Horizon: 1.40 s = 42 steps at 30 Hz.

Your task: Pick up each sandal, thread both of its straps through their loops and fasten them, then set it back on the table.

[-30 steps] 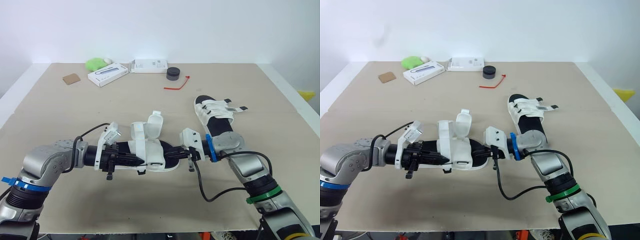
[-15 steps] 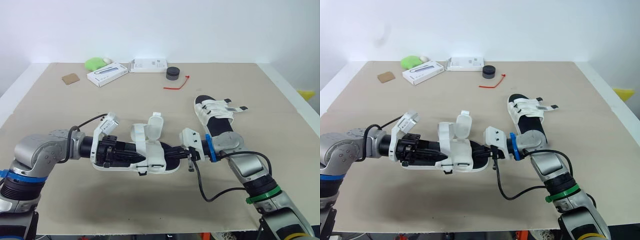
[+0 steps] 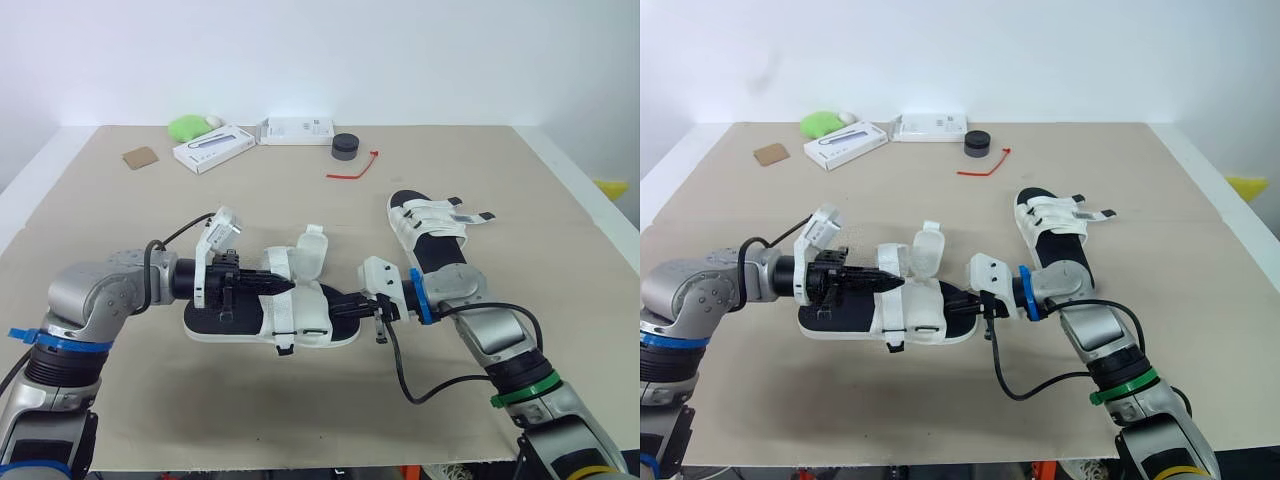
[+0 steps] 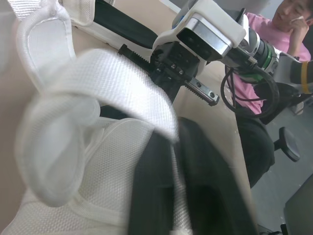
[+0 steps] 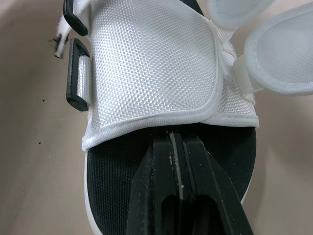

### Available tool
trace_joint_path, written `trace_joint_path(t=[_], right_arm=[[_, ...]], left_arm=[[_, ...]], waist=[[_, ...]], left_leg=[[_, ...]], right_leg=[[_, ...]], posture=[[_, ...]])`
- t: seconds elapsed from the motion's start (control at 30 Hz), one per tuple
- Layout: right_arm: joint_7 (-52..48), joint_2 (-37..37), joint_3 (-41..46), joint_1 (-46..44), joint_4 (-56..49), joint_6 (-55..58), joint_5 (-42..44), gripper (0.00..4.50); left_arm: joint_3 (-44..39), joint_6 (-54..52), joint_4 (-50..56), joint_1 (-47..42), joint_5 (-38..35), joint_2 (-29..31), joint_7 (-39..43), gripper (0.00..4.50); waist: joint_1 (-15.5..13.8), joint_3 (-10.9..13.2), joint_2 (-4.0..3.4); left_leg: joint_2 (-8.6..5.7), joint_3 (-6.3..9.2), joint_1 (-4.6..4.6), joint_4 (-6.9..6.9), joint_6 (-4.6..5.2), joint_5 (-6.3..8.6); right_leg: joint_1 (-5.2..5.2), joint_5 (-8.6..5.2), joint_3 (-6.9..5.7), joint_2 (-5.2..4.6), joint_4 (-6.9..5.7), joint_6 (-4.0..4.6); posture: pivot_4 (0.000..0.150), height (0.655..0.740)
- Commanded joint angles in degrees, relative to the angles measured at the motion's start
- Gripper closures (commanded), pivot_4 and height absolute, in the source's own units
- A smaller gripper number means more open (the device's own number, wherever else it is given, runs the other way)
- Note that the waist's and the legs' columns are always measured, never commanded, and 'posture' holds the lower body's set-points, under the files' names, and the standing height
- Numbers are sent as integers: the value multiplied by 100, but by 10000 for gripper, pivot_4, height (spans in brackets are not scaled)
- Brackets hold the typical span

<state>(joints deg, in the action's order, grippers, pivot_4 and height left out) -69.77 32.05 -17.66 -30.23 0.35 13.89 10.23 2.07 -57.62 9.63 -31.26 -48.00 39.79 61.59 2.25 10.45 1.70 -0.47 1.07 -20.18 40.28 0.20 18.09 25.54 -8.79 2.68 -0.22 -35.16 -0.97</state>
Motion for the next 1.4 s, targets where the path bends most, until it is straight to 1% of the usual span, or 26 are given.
trace_joint_path(t=[0.03,0.2,0.33,0.57,0.63,0.67,0.7,0.73,0.8,0.83,0.87,1.03,1.13,1.2,1.23,1.3,1.4], right_arm=[[3,26,54,-80,-95,-26,7,45000],[-9,16,43,-104,-81,-33,6,45000],[-17,-6,22,-121,-68,-41,0,45000],[-36,-10,21,-154,-37,-56,-11,45000],[-52,-8,25,-159,-34,-58,-15,45000],[-58,-7,26,-161,-33,-60,-16,45000],[-62,-7,27,-163,-29,-63,-17,45000],[-67,-6,27,-163,-28,-64,-18,45000],[-81,-2,24,-166,-23,-74,-23,45000],[-85,-1,23,-167,-19,-79,-26,45000],[-90,0,23,-169,-10,-87,-29,45000],[-100,4,28,-174,6,-113,-36,45000],[-115,15,30,-164,4,-127,-31,45000],[-122,21,28,-146,-5,-133,-28,45000],[-123,23,27,-140,-10,-132,-23,45000],[-122,19,17,-121,-13,-144,-25,45000],[-115,4,2,-112,-12,-150,-28,45000]], left_arm=[[49,79,297,132,3,169,223,44633],[139,126,561,371,54,314,357,44633],[383,432,752,582,357,482,528,44633],[249,217,758,578,202,403,302,44633],[182,171,778,533,114,438,331,39470],[142,189,833,512,85,484,374,37953],[117,207,870,497,73,511,392,34638],[92,179,898,482,29,546,410,29148],[-46,36,980,402,-160,722,548,24430],[-93,-13,1002,374,-225,780,586,19017],[-133,-79,1020,340,-303,883,654,15949],[-332,-180,1037,376,-473,1572,1154,15949],[-559,-154,1051,857,-501,2276,1687,15949],[-706,-236,1291,1262,-717,2516,1874,15949],[-753,-262,1458,1478,-815,2597,1935,15949],[-806,-158,1743,1929,-821,2525,1843,15949],[-785,99,2001,2404,-655,2205,1447,15949]], waist=[[0,0,0],[22,0,0],[28,0,0],[25,0,0],[25,0,0],[25,0,0],[25,0,0],[26,0,0],[29,0,0],[31,0,0],[30,0,0],[34,0,0],[53,1,0],[45,2,-2],[36,2,-2],[29,2,-2],[27,1,-2]], left_leg=[[0,0,0,0,0,0],[2,3,0,0,1,1],[2,-2,1,0,1,1],[1,-1,1,0,1,0],[1,0,1,0,1,0],[1,0,1,0,1,0],[1,0,0,0,1,0],[2,0,1,0,1,0],[2,0,1,0,1,0],[4,0,1,0,1,1],[4,1,1,0,1,1],[4,-1,2,0,2,1],[6,-5,1,0,4,2],[10,-8,0,-4,8,6],[8,-5,-3,-4,8,6],[8,-2,-11,-4,8,6],[6,-7,-17,-4,1,11]], right_leg=[[0,0,0,0,0,0],[0,-2,-2,2,0,0],[0,-2,1,2,0,-1],[0,-2,0,2,-1,-2],[0,-2,0,2,-1,-2],[0,-2,0,2,-1,-2],[0,-2,0,2,-1,-2],[0,-2,0,2,-1,-2],[0,-2,-1,3,-1,-1],[0,-2,-1,5,-1,-1],[1,-2,-1,6,-1,-1],[1,-5,-1,5,-1,-2],[5,-7,0,8,-2,0],[14,-13,0,8,-6,7],[17,-17,-2,6,-11,6],[21,-19,-3,6,-11,6],[29,-22,0,-2,-12,1]], posture=[[1500,7400],[1500,7400],[1500,7400],[1500,7400],[1500,7400],[1500,7400],[1500,7400],[1500,7400],[1500,7400],[1500,7400],[1500,7400],[1500,7400],[1500,7400],[1500,7400],[1500,7400],[1500,7400],[1500,7400]])
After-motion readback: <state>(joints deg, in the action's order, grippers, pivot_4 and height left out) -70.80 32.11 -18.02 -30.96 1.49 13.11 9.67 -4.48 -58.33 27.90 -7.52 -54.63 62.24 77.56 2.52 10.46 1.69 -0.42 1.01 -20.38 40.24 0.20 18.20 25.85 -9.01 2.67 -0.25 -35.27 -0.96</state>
